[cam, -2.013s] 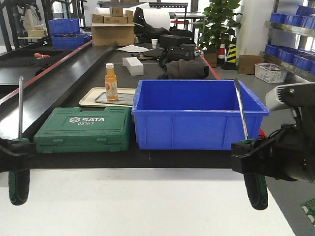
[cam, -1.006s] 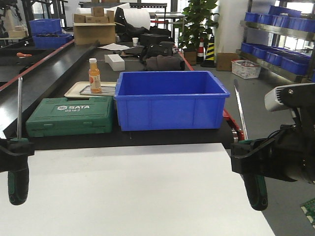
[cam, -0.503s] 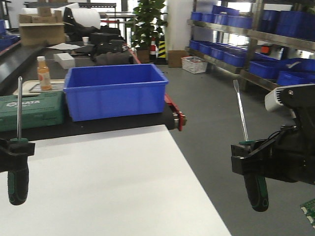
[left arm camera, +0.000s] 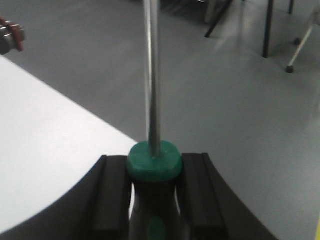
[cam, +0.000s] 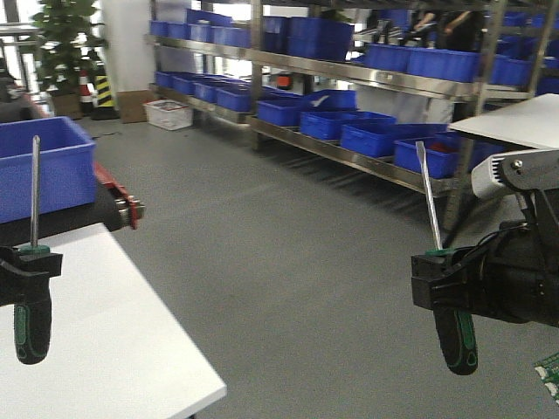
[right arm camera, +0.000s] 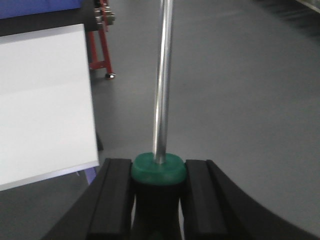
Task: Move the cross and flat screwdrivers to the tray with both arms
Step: 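Drive the base away from the table holding both screwdrivers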
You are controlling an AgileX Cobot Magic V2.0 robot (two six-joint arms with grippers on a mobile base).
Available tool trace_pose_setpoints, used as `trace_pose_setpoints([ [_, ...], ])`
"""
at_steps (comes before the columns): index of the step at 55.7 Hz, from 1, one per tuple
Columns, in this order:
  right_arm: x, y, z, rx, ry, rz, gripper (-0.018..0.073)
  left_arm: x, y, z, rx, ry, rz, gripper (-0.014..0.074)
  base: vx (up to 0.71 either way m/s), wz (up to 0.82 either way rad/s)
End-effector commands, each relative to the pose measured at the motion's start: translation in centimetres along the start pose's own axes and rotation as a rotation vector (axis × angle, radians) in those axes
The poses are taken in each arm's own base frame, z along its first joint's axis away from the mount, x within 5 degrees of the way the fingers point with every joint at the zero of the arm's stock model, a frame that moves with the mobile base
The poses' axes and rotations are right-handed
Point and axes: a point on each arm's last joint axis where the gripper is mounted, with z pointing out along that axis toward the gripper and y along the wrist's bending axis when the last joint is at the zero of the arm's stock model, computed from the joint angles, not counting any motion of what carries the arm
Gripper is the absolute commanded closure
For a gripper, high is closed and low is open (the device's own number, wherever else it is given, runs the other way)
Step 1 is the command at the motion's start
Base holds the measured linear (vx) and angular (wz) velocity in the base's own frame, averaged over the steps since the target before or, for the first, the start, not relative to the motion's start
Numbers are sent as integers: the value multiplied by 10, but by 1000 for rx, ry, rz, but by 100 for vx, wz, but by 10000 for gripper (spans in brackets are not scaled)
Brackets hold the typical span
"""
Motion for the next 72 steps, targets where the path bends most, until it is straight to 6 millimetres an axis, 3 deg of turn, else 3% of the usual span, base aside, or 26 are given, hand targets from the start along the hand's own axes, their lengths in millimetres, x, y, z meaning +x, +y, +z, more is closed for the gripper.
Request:
trace_pose_setpoints([
  [1, -20, 1, -14, 1, -144, -17, 567, -18, -2, -13, -10, -126, -21, 595, -10, -81],
  [29, -19, 1, -14, 1, -129, -17, 567, -18, -2, -13, -10, -126, -21, 595, -1, -68],
  [72, -18, 1, -14, 1, -127, -17, 567, -18, -2, -13, -10, -126, -21, 596, 17, -36],
])
